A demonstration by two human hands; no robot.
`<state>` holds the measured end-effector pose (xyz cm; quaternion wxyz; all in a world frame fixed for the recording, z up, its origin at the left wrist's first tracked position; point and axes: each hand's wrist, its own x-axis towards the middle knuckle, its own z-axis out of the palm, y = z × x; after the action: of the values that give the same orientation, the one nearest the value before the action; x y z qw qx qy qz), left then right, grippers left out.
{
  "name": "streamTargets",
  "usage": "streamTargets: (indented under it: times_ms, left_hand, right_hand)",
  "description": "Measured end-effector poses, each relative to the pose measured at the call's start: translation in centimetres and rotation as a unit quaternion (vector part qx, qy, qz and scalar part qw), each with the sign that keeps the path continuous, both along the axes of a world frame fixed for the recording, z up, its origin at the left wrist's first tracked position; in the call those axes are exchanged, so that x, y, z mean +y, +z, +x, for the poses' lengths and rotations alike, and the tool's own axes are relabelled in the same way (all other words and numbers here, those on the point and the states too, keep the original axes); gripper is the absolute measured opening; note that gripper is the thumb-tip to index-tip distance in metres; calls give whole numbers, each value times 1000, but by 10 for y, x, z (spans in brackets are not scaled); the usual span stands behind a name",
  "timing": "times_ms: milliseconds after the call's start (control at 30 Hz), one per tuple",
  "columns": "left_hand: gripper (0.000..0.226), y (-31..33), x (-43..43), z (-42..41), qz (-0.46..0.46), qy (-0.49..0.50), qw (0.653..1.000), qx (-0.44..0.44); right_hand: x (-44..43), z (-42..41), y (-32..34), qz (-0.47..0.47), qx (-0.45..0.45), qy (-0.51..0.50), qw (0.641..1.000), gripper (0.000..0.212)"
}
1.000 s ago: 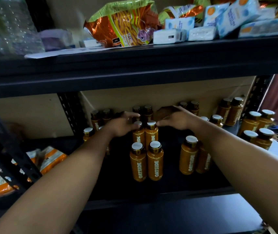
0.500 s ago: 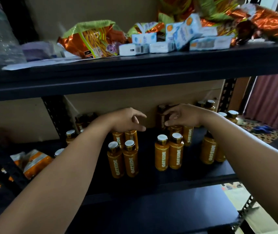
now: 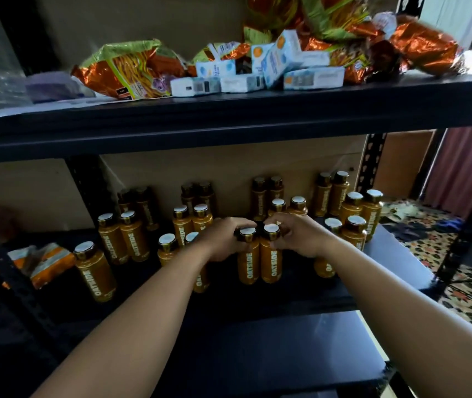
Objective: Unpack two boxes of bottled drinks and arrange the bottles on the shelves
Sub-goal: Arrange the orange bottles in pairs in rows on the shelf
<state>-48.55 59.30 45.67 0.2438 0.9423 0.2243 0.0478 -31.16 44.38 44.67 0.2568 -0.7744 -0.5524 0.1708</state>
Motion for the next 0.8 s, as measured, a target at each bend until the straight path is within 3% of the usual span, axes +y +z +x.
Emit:
streamTargets:
  times_ms: [133, 367, 800]
  left_hand:
    - [59, -15, 1, -4, -41, 3, 998, -46]
    - [59, -24, 4, -3, -13, 0, 998, -63]
    - [58, -36, 9, 0, -36, -5, 995, -89]
  right_hand:
    - [-3, 0, -11, 33, 21, -11, 999, 48]
    - [-3, -5, -13, 23, 19, -39, 999, 60]
    - [-7, -13, -14, 19, 14, -69, 997, 60]
